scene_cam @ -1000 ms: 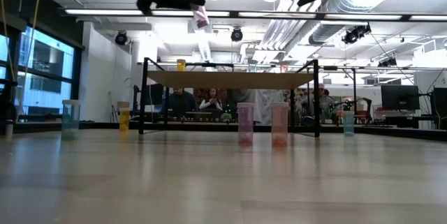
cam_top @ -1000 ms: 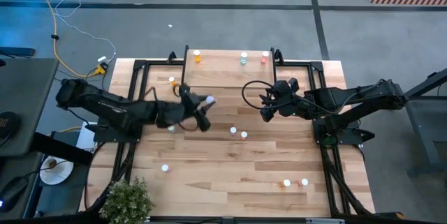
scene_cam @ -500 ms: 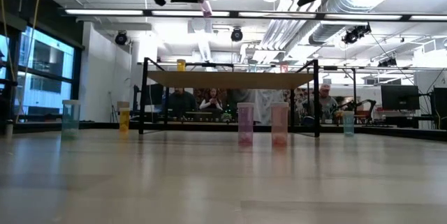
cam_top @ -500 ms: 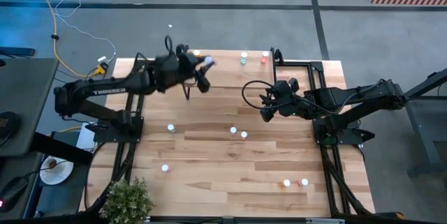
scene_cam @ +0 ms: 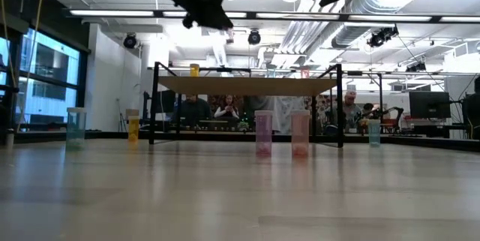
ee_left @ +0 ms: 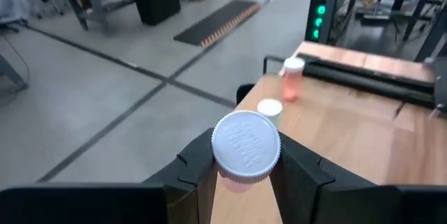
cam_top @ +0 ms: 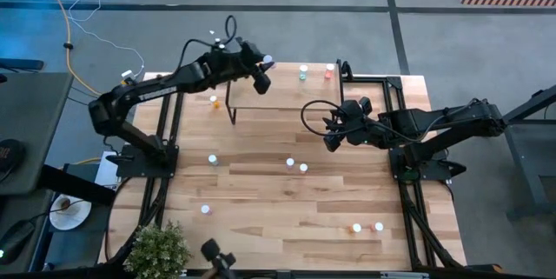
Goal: Pick and place medicine bottles onto shelf by color
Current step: Put the middle purple pill bottle on the shelf
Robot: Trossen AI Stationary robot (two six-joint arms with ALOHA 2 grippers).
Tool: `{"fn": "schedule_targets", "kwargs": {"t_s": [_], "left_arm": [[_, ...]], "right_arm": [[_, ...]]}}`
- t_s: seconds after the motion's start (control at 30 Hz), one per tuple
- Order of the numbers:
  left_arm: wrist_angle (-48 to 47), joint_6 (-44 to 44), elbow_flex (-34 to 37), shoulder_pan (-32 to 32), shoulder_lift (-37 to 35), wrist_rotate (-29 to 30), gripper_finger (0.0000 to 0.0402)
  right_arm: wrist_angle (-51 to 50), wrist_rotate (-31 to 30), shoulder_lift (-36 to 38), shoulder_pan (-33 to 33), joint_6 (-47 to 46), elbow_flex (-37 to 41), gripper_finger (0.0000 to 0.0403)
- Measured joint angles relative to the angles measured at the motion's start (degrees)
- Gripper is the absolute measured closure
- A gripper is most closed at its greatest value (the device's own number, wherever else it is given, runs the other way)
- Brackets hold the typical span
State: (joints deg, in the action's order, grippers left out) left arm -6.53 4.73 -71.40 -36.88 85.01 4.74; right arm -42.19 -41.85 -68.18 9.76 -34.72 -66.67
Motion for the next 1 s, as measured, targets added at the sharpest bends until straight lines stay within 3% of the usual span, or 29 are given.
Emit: {"fn": "schedule_targets", "kwargs": {"t_s": [0.23,0.7,1.0], "left_arm": [[-0.46,-0.06,-0.39,-1.42,4.97,-2.21,0.0298],[-2.47,-1.40,-0.39,-2.87,7.94,-5.06,0.0298],[-1.46,-1.53,-0.39,-3.50,10.46,-3.79,0.0298]], "right_arm": [[0.00,0.00,0.00,0.00,0.00,0.00,0.0253],[0.00,0.00,0.00,0.00,0.02,0.00,0.0253],[0.00,0.00,0.00,-0.01,0.00,0.00,0.0253]]}}
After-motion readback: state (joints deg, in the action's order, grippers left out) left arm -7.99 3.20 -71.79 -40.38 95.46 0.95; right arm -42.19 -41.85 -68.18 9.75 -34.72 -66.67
